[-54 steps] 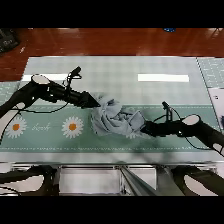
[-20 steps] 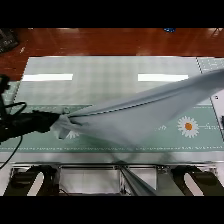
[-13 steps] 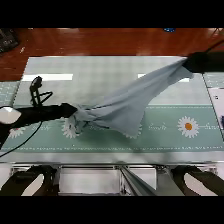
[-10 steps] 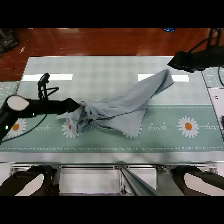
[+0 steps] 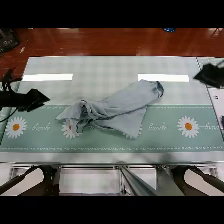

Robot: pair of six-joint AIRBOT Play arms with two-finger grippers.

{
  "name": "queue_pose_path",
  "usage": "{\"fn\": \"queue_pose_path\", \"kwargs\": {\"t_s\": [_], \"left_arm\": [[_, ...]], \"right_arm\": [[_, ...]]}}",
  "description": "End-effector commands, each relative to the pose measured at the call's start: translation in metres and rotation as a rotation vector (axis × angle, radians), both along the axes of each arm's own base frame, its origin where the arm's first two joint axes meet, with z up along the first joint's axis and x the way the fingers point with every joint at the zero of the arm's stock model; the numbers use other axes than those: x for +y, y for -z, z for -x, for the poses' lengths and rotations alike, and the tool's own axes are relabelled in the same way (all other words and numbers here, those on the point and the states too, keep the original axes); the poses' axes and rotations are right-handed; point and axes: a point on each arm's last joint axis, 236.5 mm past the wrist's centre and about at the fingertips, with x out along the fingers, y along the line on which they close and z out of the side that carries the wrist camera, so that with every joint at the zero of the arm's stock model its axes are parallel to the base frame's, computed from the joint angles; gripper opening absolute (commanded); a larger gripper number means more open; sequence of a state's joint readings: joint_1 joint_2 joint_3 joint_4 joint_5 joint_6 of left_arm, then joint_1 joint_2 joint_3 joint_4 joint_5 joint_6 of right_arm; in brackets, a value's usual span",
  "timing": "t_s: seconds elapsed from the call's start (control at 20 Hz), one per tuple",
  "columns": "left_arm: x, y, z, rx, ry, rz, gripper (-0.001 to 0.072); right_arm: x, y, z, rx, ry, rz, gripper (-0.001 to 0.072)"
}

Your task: Fold the shirts.

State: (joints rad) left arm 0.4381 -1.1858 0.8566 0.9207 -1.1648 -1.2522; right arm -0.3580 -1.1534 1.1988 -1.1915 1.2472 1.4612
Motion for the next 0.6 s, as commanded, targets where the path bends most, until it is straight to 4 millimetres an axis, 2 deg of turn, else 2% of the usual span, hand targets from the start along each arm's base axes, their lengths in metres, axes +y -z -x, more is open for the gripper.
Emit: {"fn": "queue_pose_path", "kwargs": {"t_s": [0.0, 0.1, 0.2, 0.4, 0.55], "left_arm": [[0.004, 0.036, 0.026, 0.111, -0.005, 0.102, 0.0507], [-0.007, 0.054, 0.034, 0.187, 0.025, 0.149, 0.0507], [-0.015, 0.069, 0.037, 0.244, 0.034, 0.176, 0.0507], [-0.035, 0.088, 0.04, 0.321, 0.056, 0.196, 0.0507], [-0.063, 0.092, 0.038, 0.331, 0.114, 0.198, 0.0507]], "right_arm": [[0.016, 0.066, 0.066, 0.061, 0.024, -0.081, 0.0405], [0.042, 0.099, 0.098, 0.115, -0.001, -0.15, 0.0405], [0.056, 0.113, 0.112, 0.128, 0.009, -0.196, 0.0405], [0.067, 0.115, 0.116, 0.133, 0.007, -0.243, 0.0405], [0.079, 0.115, 0.117, 0.138, -0.038, -0.242, 0.0405]]}}
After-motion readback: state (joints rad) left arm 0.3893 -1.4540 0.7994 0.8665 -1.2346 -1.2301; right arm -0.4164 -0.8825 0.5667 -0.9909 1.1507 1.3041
